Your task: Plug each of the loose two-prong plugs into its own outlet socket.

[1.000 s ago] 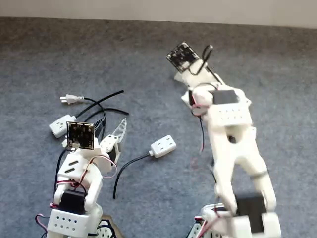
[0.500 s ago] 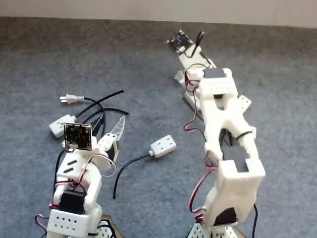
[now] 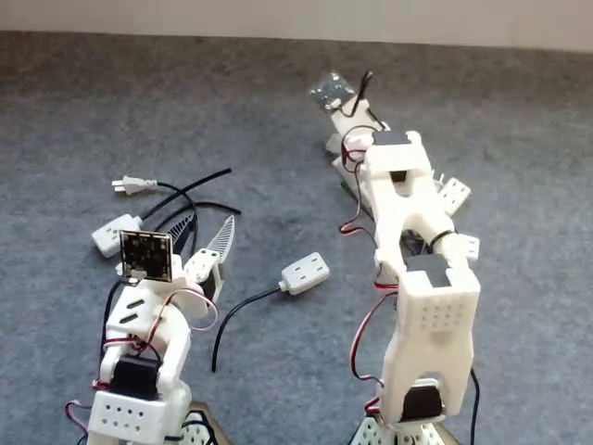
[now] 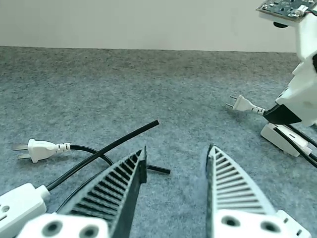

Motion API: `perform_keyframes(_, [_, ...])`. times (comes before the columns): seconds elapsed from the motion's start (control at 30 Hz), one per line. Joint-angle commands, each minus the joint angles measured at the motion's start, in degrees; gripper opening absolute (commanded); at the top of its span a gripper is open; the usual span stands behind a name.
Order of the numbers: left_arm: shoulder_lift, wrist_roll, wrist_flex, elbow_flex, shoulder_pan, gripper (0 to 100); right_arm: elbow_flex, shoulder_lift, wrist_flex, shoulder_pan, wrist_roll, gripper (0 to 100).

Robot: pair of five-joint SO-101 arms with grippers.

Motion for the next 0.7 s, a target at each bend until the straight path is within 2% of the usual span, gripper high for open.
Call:
perform_keyframes(0.0, [0.13,-0.26,-1.23,0.92,-0.48,21,-2.77,0.66,-1.1,1.98,0.79,16.0])
perform_keyframes(0.1, [0.13,-0.26,-1.14,0.92,-0.48,21,-2.77,2.07,-1.1,2.95,0.79,6.7])
perform_keyframes(0.33, [0.13,-0.26,-1.14,0.92,-0.48,21,-4.79,1.98,0.4,6.9,0.88,6.1])
perform_keyframes(0.47, [0.13,-0.26,-1.14,0.92,-0.48,21,-16.13,1.98,11.3,9.27,0.7,6.0])
perform_keyframes(0.67, [0.13,-0.26,-1.23,0.92,-0.48,21,-40.84,2.07,31.6,10.15,0.53,6.0])
